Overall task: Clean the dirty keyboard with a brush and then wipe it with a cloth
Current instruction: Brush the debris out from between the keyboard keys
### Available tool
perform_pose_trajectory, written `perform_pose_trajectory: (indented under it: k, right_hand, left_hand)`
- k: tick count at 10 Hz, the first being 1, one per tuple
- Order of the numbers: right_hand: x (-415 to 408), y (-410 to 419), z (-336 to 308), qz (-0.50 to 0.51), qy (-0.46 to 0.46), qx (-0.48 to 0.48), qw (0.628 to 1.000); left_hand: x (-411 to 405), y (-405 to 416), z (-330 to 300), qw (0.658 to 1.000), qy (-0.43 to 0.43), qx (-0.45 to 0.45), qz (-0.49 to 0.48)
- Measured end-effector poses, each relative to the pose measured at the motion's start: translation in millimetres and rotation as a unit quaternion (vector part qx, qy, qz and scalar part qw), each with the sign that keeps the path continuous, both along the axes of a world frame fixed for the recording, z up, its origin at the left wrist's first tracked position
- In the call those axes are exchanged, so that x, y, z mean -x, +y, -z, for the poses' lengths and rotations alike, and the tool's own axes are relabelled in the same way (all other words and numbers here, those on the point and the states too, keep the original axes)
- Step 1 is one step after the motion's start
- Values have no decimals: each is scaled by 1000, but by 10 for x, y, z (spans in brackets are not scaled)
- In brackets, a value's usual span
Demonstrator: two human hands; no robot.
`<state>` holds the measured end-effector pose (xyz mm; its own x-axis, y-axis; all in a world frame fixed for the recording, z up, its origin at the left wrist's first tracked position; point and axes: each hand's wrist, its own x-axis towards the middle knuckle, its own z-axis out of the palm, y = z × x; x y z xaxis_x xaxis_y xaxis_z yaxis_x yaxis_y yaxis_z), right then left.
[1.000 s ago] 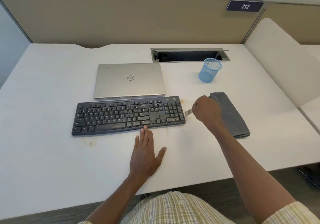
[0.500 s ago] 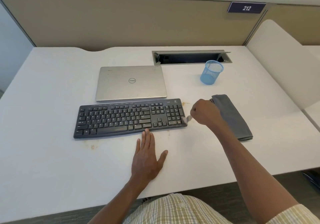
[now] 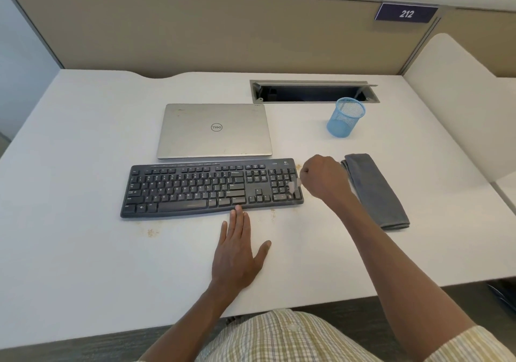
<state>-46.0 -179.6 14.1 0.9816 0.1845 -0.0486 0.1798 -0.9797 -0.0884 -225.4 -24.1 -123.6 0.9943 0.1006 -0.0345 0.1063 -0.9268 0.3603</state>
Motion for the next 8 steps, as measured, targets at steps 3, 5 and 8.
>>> perform_pose_trajectory:
  k: [3,5,8]
  right_hand:
    - [101,-293,240,56,15,-85,995]
    - [189,-129,167,50,25,-124,991]
    - [60,1,51,38,-9,-112,993]
  left_hand:
    - [-2,3,2,1000,1,3,3]
    - [8,3,-20,1000,8,4,7]
    - [15,-5,-47,1000,6,7,1]
